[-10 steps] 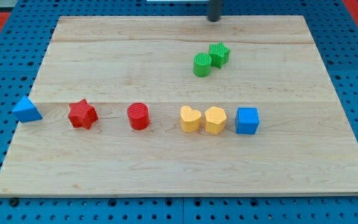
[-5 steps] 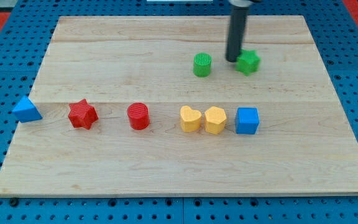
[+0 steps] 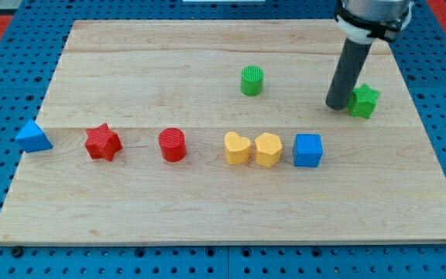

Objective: Place the green star to the right side of the blue cube

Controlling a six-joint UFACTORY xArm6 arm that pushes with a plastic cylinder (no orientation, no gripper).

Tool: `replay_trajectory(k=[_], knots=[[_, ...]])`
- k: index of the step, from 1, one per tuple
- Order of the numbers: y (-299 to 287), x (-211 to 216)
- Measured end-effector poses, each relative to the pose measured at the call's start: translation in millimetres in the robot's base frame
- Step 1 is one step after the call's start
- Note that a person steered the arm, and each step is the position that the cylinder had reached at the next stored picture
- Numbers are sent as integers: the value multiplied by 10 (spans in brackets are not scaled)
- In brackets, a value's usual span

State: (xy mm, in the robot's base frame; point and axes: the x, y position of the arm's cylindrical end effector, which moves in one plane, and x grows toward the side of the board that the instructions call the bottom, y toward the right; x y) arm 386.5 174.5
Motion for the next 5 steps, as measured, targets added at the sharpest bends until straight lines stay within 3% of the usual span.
replay_trajectory(k=[1,2,4,5], knots=[[148,-298],[474,-131],[380,732],[411,783]])
